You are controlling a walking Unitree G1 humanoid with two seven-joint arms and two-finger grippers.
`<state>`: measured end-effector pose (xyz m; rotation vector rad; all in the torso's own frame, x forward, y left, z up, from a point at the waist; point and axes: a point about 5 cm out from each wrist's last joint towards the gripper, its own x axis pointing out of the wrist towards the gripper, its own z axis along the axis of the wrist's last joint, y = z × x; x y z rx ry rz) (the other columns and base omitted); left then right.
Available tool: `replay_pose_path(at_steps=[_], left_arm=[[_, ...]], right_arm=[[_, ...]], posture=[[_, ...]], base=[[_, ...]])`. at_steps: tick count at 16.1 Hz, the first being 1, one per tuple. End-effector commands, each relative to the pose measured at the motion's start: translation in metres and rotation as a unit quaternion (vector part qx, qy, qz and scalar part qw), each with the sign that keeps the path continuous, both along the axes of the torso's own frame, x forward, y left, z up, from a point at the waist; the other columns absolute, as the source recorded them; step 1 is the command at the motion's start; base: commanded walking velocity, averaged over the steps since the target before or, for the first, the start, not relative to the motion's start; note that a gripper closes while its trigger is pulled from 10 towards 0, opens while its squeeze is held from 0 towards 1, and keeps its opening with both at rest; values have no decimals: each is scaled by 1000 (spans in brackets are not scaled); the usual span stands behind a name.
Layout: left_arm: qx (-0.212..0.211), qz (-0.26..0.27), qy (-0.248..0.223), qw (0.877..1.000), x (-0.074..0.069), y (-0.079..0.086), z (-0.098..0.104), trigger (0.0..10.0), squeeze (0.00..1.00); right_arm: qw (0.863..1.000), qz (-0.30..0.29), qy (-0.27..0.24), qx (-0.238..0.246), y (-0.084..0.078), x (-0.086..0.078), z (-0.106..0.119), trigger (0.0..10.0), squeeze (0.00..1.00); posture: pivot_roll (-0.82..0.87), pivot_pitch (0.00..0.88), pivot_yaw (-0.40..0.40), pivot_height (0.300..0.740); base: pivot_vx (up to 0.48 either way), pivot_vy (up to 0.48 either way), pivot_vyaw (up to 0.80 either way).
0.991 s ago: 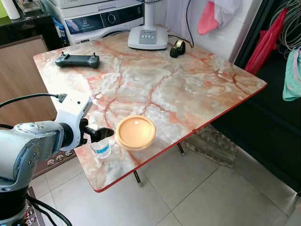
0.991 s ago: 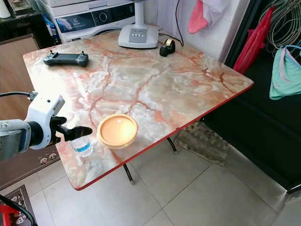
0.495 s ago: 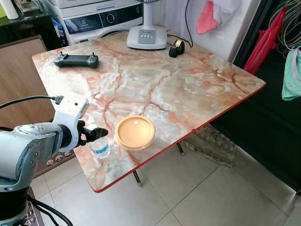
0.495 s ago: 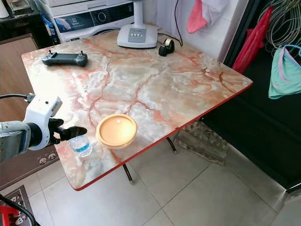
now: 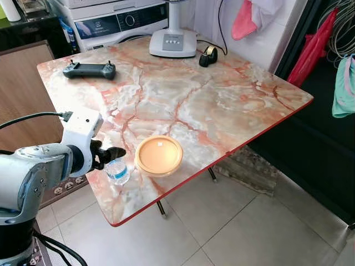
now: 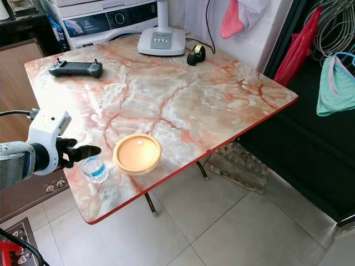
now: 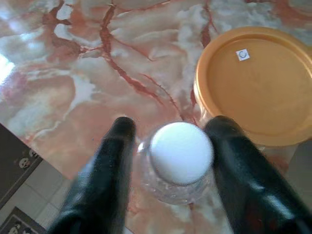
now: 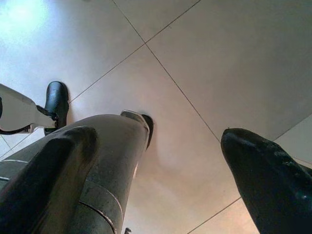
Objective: Restocking fridge
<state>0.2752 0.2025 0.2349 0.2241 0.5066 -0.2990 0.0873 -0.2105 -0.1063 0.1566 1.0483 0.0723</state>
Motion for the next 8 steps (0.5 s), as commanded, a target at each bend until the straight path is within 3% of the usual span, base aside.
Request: replay_pose_path(at_steps=[1,8], left_arm=[[-7,2,3,1000,-1,1,0,0,0],[-12,3,25,1000,-4,2,-9,0,0]], right_arm=[[999,7,31,-1,-2,-15,-3,10000,0],[999,8,35,-2,-1,-15,-4,10000,0]], posture=[[221,108,-44,740],[221,113,-41,740]], base=[[0,0,0],[0,0,0]])
